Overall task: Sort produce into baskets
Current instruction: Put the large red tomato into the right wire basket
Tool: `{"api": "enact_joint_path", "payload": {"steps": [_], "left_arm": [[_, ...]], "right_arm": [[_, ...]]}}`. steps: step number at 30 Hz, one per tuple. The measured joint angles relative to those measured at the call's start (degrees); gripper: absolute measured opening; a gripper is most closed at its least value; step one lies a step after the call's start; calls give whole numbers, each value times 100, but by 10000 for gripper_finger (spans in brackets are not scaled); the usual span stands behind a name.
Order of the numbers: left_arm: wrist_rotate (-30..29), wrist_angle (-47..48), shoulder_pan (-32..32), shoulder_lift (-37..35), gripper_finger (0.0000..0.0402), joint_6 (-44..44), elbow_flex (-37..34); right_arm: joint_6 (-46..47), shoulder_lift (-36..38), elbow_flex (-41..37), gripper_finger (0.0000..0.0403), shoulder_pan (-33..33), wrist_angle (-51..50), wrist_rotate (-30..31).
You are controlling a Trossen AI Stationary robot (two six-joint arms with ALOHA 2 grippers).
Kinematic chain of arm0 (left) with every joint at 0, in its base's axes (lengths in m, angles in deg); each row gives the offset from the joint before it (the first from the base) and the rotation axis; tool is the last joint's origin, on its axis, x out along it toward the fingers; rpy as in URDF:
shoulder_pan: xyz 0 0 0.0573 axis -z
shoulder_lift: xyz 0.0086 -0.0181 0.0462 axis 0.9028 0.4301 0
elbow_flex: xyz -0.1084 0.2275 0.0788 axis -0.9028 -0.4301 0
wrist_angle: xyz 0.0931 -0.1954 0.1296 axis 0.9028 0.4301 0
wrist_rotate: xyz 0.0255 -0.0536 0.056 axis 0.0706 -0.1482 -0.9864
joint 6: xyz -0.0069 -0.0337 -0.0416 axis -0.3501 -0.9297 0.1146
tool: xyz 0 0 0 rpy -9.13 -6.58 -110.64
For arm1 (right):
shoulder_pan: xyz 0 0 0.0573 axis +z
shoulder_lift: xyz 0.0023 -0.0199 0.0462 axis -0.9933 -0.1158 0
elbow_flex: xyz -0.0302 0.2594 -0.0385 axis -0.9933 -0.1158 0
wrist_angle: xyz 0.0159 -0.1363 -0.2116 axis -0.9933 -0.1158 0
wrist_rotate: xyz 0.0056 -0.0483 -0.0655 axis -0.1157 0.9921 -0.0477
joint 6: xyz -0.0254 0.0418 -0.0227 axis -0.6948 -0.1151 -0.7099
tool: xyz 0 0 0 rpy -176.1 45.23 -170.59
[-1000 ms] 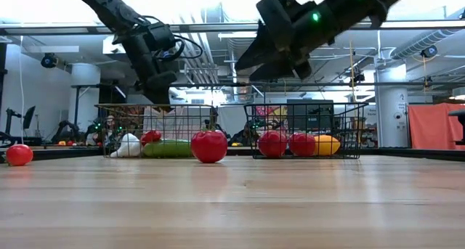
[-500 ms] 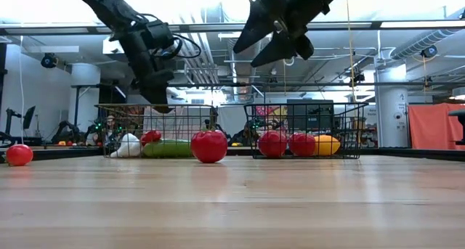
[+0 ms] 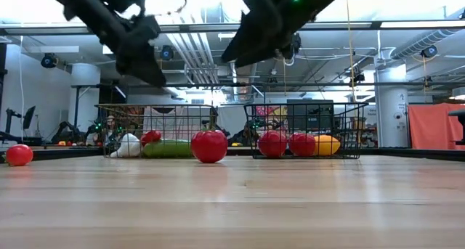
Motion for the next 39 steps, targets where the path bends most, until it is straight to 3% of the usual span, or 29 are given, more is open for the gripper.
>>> {"api": "enact_joint_path", "payload": {"steps": [7, 16, 20, 29, 39], "left_arm": [[-797, -38, 962, -762, 168, -529, -288], [-1468, -41, 1824, -993, 168, -720, -304], [-1766, -39, 1932, -986, 168, -723, -295], [-1790, -47, 1930, -969, 168, -720, -293], [-1791, -162, 1930, -911, 168, -707, -293]], "right_arm": [[-1165, -917, -5, 272, -93, 1129, 15], [-690, -1494, 360, 275, -499, 1103, 23], [-573, -1688, 548, 295, -595, 825, -6], [-405, -1861, 695, 346, -762, 770, -31], [-281, -2199, 902, 354, -787, 626, -4]]}}
